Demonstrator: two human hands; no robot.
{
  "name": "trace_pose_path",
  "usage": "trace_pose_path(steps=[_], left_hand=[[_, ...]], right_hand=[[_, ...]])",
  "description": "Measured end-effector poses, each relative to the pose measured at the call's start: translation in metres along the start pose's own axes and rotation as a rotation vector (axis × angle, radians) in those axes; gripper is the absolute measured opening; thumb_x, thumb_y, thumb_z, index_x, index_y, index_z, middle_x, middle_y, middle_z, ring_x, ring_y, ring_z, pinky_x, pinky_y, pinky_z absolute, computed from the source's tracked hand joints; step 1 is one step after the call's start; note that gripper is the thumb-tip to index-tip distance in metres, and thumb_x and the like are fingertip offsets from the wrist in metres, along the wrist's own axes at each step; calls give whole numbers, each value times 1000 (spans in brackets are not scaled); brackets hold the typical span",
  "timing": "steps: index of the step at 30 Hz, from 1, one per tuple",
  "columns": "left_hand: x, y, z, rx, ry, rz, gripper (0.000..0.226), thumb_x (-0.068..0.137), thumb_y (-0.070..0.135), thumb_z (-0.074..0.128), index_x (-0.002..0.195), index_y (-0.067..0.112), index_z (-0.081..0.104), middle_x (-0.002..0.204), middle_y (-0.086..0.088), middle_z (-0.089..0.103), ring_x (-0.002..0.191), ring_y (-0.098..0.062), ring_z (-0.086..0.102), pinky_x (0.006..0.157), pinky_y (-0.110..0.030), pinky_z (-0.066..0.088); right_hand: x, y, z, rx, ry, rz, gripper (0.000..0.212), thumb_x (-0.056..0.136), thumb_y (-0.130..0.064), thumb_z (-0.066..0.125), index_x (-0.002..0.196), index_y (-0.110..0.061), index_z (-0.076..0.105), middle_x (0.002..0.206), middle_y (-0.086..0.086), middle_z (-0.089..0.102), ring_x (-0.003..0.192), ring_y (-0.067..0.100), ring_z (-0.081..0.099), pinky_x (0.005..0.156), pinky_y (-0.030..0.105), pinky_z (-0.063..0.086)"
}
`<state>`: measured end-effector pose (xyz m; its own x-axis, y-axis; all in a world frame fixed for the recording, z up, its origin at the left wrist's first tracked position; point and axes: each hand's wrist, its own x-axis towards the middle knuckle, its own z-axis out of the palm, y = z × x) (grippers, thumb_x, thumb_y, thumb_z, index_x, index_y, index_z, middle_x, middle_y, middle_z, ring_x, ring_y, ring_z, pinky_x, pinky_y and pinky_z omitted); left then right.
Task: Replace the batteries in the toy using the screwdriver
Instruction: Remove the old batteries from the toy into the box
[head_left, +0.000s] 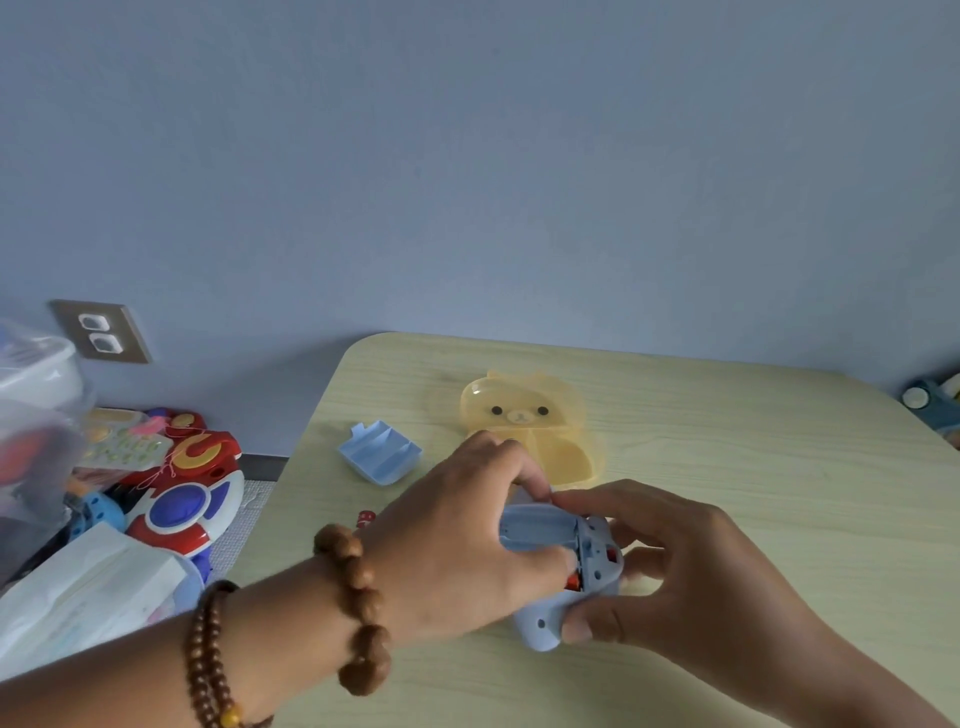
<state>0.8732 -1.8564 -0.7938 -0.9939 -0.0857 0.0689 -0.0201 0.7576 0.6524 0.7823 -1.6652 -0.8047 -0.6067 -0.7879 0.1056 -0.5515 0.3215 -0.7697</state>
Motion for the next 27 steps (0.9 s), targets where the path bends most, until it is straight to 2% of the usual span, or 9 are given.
trace_pose_path(steps=[3,9,12,15,17,19,23,25,27], left_hand=[[2,10,15,38,74,-92,43,75,49,72,105,37,43,106,19,43,92,-1,47,64,-14,35],[8,21,24,14,80,-199,55,70,44,76,108,33,38,98,21,32,99,-10,46,76,-20,43],[7,24,27,-32,74,-271,64,64,50,79,106,35,33,96,18,31,98,-13,48,86,-32,52],[7,25,33,-55,90,-316,73,59,60,80,105,37,29,97,15,32,97,-15,49,85,-35,55],[9,25,36,-103,115,-323,76,55,62,82,103,37,28,97,15,33,96,-16,49,79,-38,58],[9,25,36,-137,121,-332,75,55,58,82,102,36,28,98,13,34,95,-16,47,77,-39,59],[7,26,30,-156,83,-337,67,55,54,70,103,36,28,100,11,36,96,-16,50,84,-35,54],[4,28,26,-179,62,-336,65,48,59,57,102,37,30,101,10,38,94,-16,52,76,-31,50],[0,27,25,-188,58,-304,51,53,56,52,98,38,35,100,12,39,92,-16,51,70,-29,44]], right_hand=[[-1,0,1,-15,-2,-2,74,52,-34,98,118,-44,68,111,-15,70,89,14,71,76,27,61],[-1,2,1,-40,27,-51,73,51,-31,99,117,-40,70,105,-10,71,86,15,70,71,24,60],[-1,2,2,-67,23,-68,72,53,-30,99,119,-38,70,104,-10,70,89,14,69,70,23,59],[-2,4,3,-71,35,-76,70,54,-29,98,118,-37,71,104,-12,70,89,13,70,69,22,60],[-2,4,3,-71,38,-75,70,54,-30,98,118,-37,71,105,-12,70,89,12,69,68,22,59],[-2,4,4,-69,37,-73,69,54,-30,98,117,-39,70,105,-12,70,89,13,69,68,23,59],[-2,6,4,-56,34,-61,69,54,-32,98,117,-41,70,106,-13,70,87,15,70,70,26,60],[-3,6,4,-43,21,-44,71,54,-31,98,117,-43,69,107,-13,69,86,16,68,72,27,60],[-3,6,4,-30,16,-43,70,55,-27,98,116,-44,69,105,-12,69,85,17,66,71,27,60]])
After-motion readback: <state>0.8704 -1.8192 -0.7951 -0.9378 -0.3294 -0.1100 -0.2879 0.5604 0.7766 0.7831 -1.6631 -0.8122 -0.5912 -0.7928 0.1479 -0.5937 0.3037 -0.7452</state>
